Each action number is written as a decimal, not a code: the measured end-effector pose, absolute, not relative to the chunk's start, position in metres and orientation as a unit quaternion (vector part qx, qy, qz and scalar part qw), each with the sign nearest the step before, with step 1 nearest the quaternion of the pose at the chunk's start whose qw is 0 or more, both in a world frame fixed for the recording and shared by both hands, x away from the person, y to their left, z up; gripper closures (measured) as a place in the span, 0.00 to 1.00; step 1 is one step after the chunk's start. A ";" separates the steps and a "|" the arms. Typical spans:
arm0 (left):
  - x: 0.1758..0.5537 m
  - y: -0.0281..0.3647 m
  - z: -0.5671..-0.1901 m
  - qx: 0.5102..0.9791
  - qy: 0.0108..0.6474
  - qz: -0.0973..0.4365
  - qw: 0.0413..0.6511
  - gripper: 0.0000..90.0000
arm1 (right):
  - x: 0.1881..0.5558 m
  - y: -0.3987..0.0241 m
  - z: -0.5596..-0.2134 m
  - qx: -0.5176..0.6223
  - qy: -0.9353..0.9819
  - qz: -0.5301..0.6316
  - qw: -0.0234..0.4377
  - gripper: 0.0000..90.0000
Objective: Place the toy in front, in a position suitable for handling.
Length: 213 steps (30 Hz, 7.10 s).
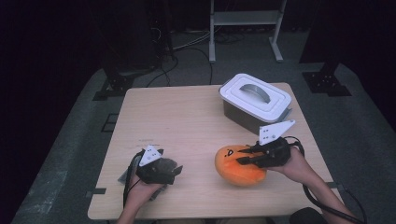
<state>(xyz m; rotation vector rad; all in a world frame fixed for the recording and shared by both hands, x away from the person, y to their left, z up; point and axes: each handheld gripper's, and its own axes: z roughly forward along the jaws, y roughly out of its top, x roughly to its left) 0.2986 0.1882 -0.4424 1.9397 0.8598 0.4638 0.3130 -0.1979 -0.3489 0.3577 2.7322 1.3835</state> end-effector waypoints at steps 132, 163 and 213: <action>0.297 0.106 -0.406 0.857 0.141 0.035 0.494 0.85 | 0.311 -0.157 -0.427 0.131 0.895 0.425 0.033 0.20; 0.300 0.124 -0.402 0.864 0.162 0.025 0.476 0.85 | 0.311 -0.145 -0.428 0.138 0.897 0.419 0.035 0.16; 0.306 0.152 -0.411 0.850 0.217 0.058 0.477 0.84 | 0.296 -0.143 -0.417 0.120 0.878 0.457 0.070 0.37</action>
